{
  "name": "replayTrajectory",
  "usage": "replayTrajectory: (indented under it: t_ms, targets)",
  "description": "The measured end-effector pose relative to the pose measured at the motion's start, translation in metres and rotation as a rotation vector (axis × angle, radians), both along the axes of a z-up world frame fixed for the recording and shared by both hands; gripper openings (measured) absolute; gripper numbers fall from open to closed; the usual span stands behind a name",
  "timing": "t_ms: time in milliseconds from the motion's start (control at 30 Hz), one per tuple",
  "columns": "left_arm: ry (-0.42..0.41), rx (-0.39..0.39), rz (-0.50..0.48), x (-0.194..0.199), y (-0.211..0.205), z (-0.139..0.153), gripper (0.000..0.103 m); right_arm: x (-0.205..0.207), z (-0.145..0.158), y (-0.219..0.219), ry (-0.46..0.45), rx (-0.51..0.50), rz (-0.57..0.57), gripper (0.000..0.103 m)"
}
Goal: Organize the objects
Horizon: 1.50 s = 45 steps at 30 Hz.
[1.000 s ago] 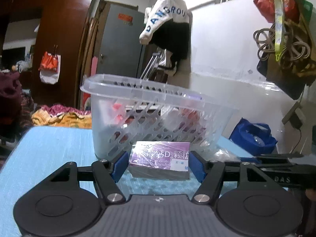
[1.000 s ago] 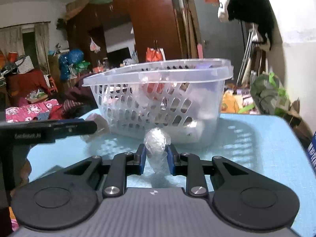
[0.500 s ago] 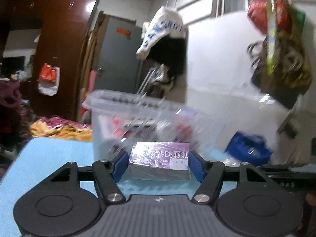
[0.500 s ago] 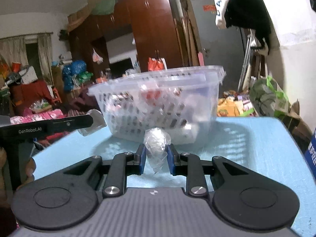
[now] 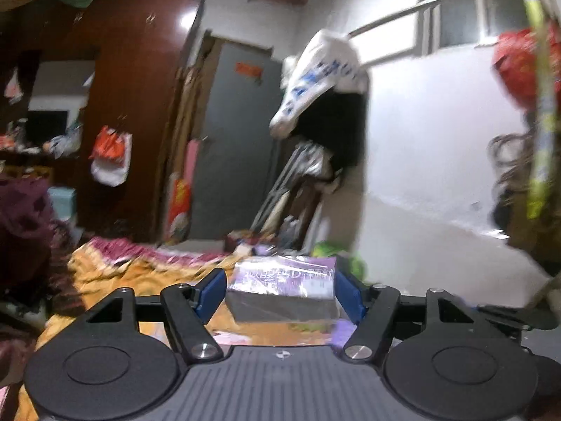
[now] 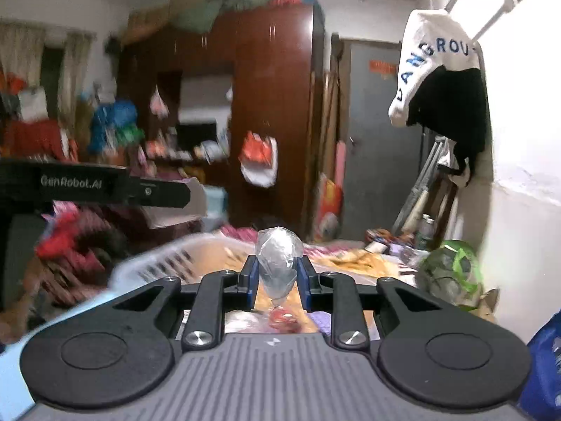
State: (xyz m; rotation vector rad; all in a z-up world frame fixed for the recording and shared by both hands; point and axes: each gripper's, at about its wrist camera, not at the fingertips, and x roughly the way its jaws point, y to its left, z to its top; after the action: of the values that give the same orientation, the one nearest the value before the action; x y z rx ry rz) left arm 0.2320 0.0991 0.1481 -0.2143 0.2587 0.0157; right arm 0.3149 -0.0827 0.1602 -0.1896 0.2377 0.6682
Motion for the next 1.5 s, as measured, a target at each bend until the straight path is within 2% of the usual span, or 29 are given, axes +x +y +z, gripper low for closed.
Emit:
replayTrajectory:
  t_ms: [33, 67, 133, 167, 233, 267, 433, 500, 600, 700, 800, 933, 1100, 1233, 1367, 1500]
  targets:
    - [0.019, -0.001, 0.016, 0.007, 0.002, -0.004, 0.082, 0.008, -0.004, 0.006, 0.013, -0.016, 0.001, 0.04]
    - [0.046, -0.007, 0.039, 0.015, 0.005, -0.01, 0.09, 0.013, -0.009, 0.006, 0.03, -0.021, 0.009, 0.063]
    - [0.08, -0.008, 0.052, 0.018, 0.009, -0.019, 0.091, 0.017, -0.014, 0.002, 0.049, -0.002, 0.008, 0.081]
    - [0.084, 0.005, 0.042, 0.016, 0.01, -0.021, 0.093, 0.014, -0.015, -0.006, 0.051, 0.027, 0.022, 0.083]
    - [0.071, 0.022, 0.024, 0.006, 0.012, -0.021, 0.096, 0.012, -0.014, -0.018, 0.065, 0.066, 0.044, 0.098]
    - [0.062, 0.026, 0.012, 0.002, 0.011, -0.019, 0.097, 0.011, -0.011, -0.022, 0.068, 0.075, 0.036, 0.103]
    - [0.011, 0.087, -0.09, -0.022, 0.001, -0.018, 0.1, 0.008, 0.009, -0.025, 0.061, 0.059, -0.006, 0.103]
    - [0.015, 0.087, -0.086, -0.025, 0.001, -0.018, 0.1, 0.014, 0.017, -0.02, 0.091, 0.049, -0.009, 0.103]
    - [0.032, 0.094, -0.075, -0.023, 0.001, -0.02, 0.101, 0.025, 0.026, -0.007, 0.104, -0.033, -0.039, 0.103]
    - [0.043, 0.107, -0.049, -0.025, -0.002, -0.022, 0.103, 0.029, 0.027, -0.001, 0.116, -0.073, -0.047, 0.103]
    - [0.042, 0.165, -0.035, -0.03, -0.013, -0.028, 0.103, 0.022, 0.016, -0.011, 0.107, -0.045, -0.02, 0.103]
    - [0.056, 0.207, -0.047, -0.035, -0.023, -0.03, 0.103, 0.015, -0.001, -0.03, 0.178, -0.067, -0.06, 0.103]
    - [0.097, 0.205, -0.07, -0.047, -0.025, -0.035, 0.103, -0.014, -0.023, -0.057, 0.165, -0.036, -0.055, 0.103]
    - [0.111, 0.217, -0.061, -0.053, -0.027, -0.044, 0.103, -0.034, -0.04, -0.071, 0.102, 0.012, -0.127, 0.103]
    - [0.126, 0.2, -0.053, -0.052, -0.026, -0.047, 0.103, -0.034, -0.038, -0.066, 0.126, -0.054, -0.187, 0.103]
    - [0.142, 0.201, -0.047, -0.05, -0.026, -0.049, 0.103, -0.031, -0.038, -0.065, 0.148, -0.041, -0.223, 0.103]
